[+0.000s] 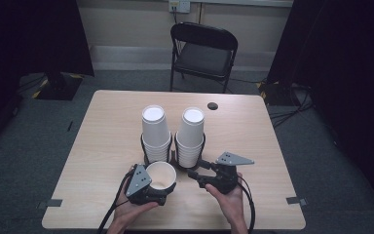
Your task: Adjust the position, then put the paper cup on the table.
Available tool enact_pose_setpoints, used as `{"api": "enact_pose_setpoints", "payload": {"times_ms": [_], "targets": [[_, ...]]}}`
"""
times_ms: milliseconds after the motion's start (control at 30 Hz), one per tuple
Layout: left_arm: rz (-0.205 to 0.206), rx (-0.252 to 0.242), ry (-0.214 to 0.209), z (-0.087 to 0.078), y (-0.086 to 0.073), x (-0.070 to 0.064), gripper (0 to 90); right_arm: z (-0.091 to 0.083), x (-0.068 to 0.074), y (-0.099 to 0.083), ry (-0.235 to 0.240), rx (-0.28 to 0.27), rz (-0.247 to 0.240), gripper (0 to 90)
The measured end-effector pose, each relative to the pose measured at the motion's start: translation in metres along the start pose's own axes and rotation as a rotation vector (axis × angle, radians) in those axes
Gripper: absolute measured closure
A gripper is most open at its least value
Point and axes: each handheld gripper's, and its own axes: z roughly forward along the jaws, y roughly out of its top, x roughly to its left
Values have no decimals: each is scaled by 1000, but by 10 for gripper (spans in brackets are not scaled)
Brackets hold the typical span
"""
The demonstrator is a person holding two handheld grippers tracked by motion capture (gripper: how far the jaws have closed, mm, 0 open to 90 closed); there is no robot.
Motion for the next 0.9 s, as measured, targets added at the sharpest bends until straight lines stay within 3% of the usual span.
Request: {"api": "enact_pose_setpoints", "payload": {"times_ms": [167, 333, 533, 733, 900], "targets": [[-10, -2, 34, -7, -1, 7, 95, -5, -6, -8, -17, -26, 17, 371], [-30, -26, 71, -19, 1, 19, 94, -12, -13, -17, -78, -56, 16, 347], [-44, -37, 109, -26, 0, 32, 93, -16, -19, -23, -116, -93, 30, 329], [-65, -33, 183, -32, 0, 47, 93, -19, -22, -30, -128, -118, 38, 315], [-77, -34, 209, -36, -3, 57, 93, -20, -24, -39, -135, -136, 36, 294]]}}
